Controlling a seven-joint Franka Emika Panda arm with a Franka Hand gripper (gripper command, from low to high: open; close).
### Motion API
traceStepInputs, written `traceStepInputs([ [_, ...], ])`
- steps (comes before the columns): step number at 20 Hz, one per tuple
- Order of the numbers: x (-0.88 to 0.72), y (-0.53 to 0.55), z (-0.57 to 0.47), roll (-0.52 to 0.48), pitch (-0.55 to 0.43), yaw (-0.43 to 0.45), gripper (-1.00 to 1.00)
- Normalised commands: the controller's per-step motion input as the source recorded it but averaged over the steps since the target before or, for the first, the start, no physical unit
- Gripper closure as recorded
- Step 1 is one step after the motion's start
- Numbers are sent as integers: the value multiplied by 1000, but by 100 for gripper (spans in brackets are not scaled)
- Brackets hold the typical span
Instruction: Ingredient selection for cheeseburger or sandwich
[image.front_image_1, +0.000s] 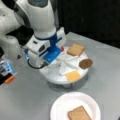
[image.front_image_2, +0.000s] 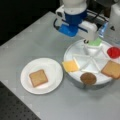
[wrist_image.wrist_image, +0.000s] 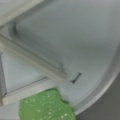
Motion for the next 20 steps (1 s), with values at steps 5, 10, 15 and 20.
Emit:
traceStepInputs([
  [5, 79, 368, -97, -197, -37, -16, -100],
  [10, 73, 221, -61, -111, -11, -30, -100],
  [15, 105, 41, -119, -7, -45, -5, -100],
  [20, 92, 28, -194, 18, -30, 43, -100],
])
